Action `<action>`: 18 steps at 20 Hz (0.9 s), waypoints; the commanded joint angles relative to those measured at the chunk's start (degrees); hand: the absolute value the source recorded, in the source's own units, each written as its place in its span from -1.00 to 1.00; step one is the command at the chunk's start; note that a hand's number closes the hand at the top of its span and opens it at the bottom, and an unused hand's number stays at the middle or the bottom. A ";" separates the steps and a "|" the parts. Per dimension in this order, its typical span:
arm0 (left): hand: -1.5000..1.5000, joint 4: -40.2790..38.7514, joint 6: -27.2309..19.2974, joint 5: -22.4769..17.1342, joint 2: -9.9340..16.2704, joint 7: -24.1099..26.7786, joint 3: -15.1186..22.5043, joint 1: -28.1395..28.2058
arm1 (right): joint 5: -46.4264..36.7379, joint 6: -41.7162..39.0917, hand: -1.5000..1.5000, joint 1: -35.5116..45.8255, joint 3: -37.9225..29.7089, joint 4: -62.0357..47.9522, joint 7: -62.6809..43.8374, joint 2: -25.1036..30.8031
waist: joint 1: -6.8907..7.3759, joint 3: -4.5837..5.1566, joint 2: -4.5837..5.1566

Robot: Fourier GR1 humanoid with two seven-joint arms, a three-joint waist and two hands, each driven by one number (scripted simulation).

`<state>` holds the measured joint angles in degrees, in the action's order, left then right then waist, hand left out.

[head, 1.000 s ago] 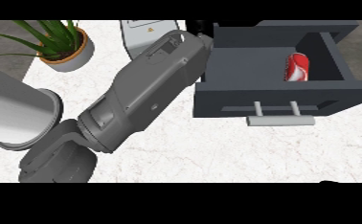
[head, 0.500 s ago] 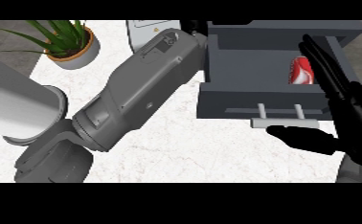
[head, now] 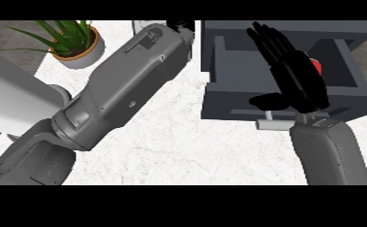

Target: Pick up the can, place it into the drawer and close the drawer

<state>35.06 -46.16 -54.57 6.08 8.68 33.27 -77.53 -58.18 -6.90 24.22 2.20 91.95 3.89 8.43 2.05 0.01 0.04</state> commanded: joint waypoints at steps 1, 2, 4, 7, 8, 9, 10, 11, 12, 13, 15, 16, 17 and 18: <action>-1.00 3.01 1.47 1.39 4.07 -2.05 0.08 2.39 | -5.92 3.40 -1.00 6.58 1.32 -10.37 -0.46 0.34 | 0.01 0.00 0.03; -1.00 4.73 -0.07 1.93 4.69 -3.33 0.41 2.53 | -6.62 6.93 -1.00 5.31 1.11 -13.62 1.16 -0.18 | 0.08 -0.03 -0.04; -1.00 6.14 -1.70 2.59 5.23 -4.89 0.03 2.42 | -7.20 8.82 -1.00 7.04 0.02 -18.88 1.82 0.04 | -0.32 -0.04 0.02; -1.00 10.59 -1.19 3.15 7.75 -6.23 0.47 4.28 | -8.61 14.03 -1.00 11.47 -2.93 -28.61 1.88 0.27 | 1.06 -0.06 0.07; -1.00 10.29 -1.74 3.20 6.82 -6.60 -0.25 4.53 | -9.72 16.30 -1.00 12.39 -2.02 -31.57 1.89 -1.28 | 0.33 -0.06 0.20; -1.00 12.83 -0.70 3.56 9.82 -8.06 0.60 5.03 | -10.67 16.02 -1.00 13.24 -2.31 -34.06 1.49 -0.28 | 1.18 -0.05 0.07; -1.00 12.61 -0.92 4.19 10.72 -8.81 0.18 5.26 | -10.19 18.31 -1.00 12.91 -2.79 -35.73 3.70 0.09 | 0.24 -0.06 0.12; -1.00 14.52 -2.26 4.68 10.13 -7.60 0.31 7.02 | -11.28 19.59 -1.00 15.09 -3.40 -38.89 2.96 0.37 | 0.65 -0.06 0.15; -1.00 15.94 -0.99 4.46 12.20 -8.67 -0.34 9.04 | -12.37 21.91 -1.00 13.66 -2.24 -39.10 2.73 -1.08 | 0.24 -0.04 0.04; -1.00 17.85 -2.90 4.98 12.60 -11.35 0.31 8.07 | -13.35 23.36 -1.00 14.55 -2.05 -40.64 2.37 -1.43 | 0.23 -0.05 -0.06; -1.00 18.51 -2.35 5.26 13.28 -11.59 -0.25 8.67 | -13.92 27.65 -1.00 17.75 -3.78 -46.79 2.29 -1.89 | 0.50 -0.07 0.28; -1.00 21.42 -3.09 6.05 13.53 -11.31 0.97 10.78 | -14.00 28.17 -1.00 17.35 -4.58 -48.67 2.73 -0.67 | 0.85 -0.07 0.19; -1.00 16.73 -0.78 6.08 13.17 -9.34 -1.15 8.73 | -15.53 31.21 -1.00 19.89 -4.36 -51.54 2.40 -1.50 | 0.40 -0.09 0.83; -1.00 20.98 -1.90 6.31 14.85 -12.60 0.27 9.72 | -14.12 32.51 -1.00 18.37 -5.53 -52.17 4.30 -0.61 | 0.69 -0.10 0.37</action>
<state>52.66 -47.97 -49.23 18.74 -1.74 33.35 -69.14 -72.01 18.87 42.21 -1.49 48.25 6.80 8.30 2.61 0.66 -0.42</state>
